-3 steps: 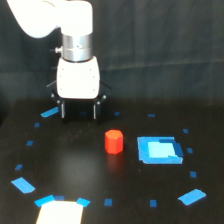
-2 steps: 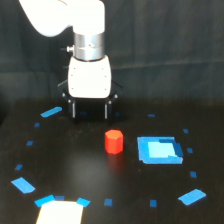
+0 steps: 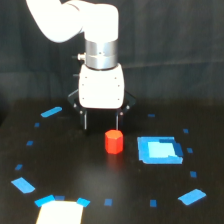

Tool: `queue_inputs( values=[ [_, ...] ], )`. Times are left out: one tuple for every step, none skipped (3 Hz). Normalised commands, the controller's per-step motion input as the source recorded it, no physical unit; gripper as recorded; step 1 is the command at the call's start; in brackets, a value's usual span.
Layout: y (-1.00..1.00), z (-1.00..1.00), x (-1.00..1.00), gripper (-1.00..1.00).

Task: Pick up the red object from the table

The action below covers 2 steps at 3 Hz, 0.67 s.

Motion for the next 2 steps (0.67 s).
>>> queue_inputs(
  values=[
    [-0.50,-0.25,0.50,1.00],
    [-0.38,-0.69,-0.10,-0.94]
  ],
)
